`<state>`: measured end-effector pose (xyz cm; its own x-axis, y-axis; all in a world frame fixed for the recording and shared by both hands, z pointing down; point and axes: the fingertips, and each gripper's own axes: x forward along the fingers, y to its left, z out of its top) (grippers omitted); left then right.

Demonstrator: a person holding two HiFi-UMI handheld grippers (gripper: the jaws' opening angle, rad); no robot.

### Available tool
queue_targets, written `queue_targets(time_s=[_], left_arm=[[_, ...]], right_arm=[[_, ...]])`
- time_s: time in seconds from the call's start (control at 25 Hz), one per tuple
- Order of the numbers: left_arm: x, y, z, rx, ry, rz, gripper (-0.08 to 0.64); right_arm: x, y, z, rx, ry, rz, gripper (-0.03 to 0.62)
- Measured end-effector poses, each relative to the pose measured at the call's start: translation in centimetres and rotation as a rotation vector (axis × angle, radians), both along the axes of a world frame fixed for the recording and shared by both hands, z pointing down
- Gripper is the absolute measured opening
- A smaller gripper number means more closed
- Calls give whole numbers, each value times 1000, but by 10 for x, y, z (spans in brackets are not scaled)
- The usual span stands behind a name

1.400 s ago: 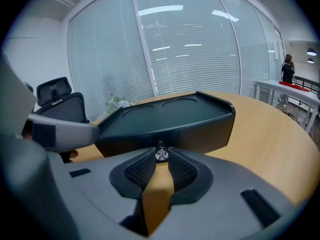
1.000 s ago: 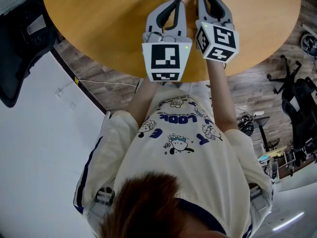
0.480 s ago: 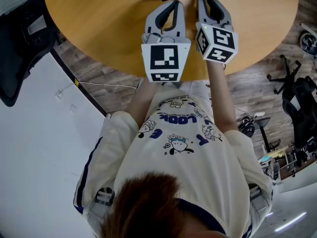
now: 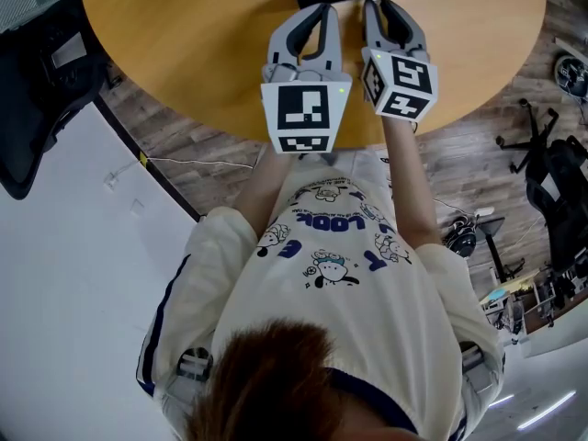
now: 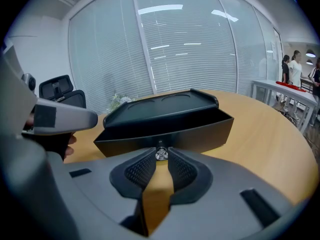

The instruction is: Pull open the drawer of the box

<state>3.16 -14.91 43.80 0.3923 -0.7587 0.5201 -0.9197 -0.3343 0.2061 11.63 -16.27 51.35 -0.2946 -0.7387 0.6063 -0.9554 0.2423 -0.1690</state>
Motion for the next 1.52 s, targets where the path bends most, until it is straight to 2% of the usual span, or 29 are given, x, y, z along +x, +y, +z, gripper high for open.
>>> queue_targets(time_s=[1.52], left_arm=[[11, 34, -6, 9, 4, 43, 15]], right_arm=[[16, 53, 5, -31, 17, 42, 89]])
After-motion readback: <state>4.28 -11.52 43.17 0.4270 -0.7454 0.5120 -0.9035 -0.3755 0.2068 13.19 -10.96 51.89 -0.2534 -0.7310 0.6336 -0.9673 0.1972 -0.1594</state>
